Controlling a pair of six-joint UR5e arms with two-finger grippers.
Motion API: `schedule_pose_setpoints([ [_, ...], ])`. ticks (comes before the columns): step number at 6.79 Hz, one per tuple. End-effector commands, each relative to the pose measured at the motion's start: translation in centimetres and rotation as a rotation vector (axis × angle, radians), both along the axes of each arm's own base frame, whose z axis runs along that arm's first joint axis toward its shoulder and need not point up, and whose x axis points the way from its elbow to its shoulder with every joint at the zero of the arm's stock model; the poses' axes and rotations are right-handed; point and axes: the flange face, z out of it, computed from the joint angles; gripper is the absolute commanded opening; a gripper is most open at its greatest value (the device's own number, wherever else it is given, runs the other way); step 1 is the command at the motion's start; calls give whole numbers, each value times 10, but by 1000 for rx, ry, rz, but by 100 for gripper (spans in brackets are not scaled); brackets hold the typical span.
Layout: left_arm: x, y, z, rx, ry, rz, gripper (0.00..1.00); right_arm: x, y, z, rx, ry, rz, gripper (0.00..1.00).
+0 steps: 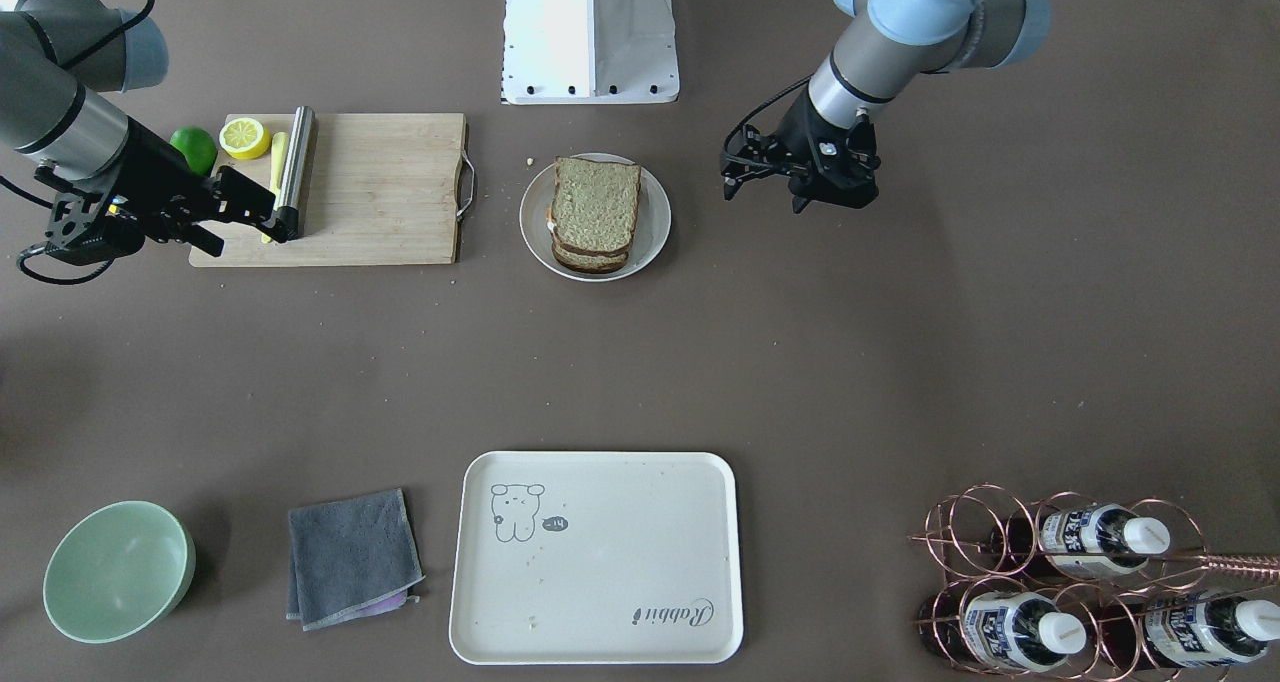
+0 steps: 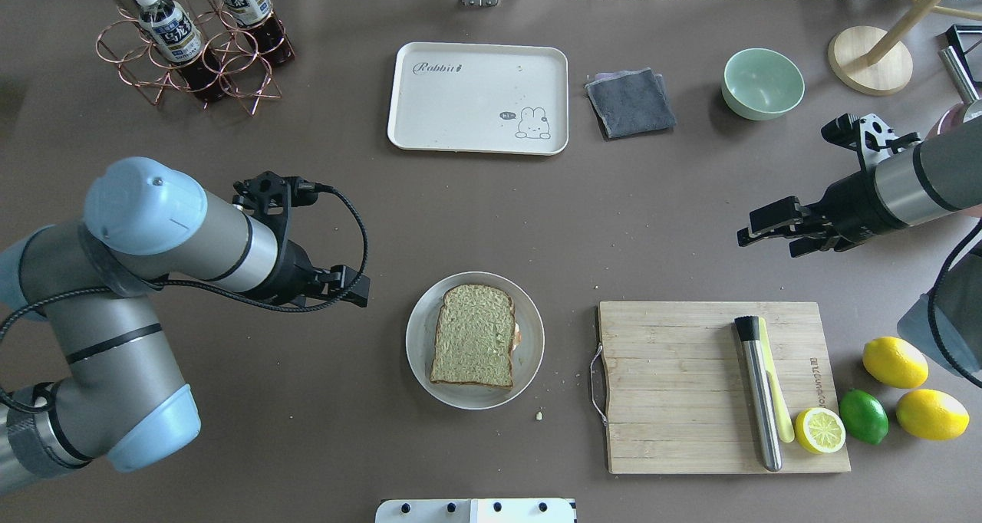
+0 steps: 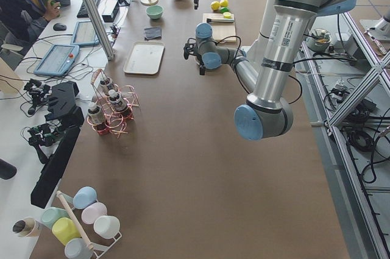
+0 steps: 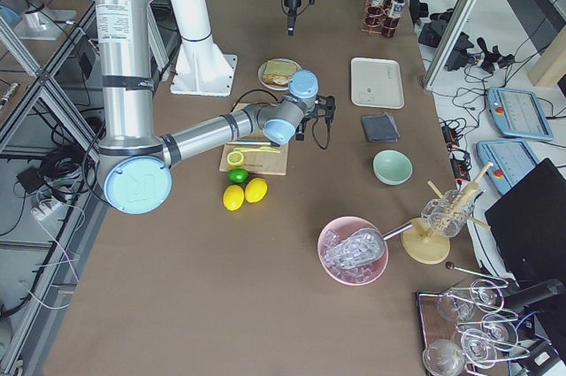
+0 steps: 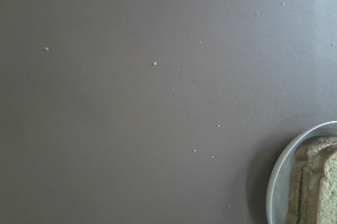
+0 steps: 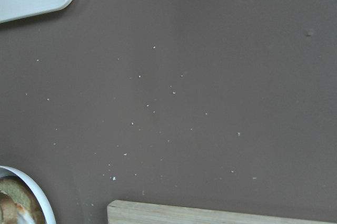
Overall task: Make sandwich and place on tray
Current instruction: 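Release the bread and withdraw the right gripper while the left arm reaches toward the plate, then grasp the rim of the white plate with the left gripper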
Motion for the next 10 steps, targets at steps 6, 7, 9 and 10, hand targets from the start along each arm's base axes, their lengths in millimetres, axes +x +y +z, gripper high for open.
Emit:
schedule_pose_setpoints([
  [6,91,9,10,22,25,45,63,61,19,62,41,64,-15,100],
  [7,95,11,13,10,39,39,58,61,20,62,39,65,-13,100],
  [9,97,13,8,0,56,36,36,61,20,63,39,67,-14,100],
  [10,97,13,6,0,59,35,17,61,20,63,39,67,-14,100],
])
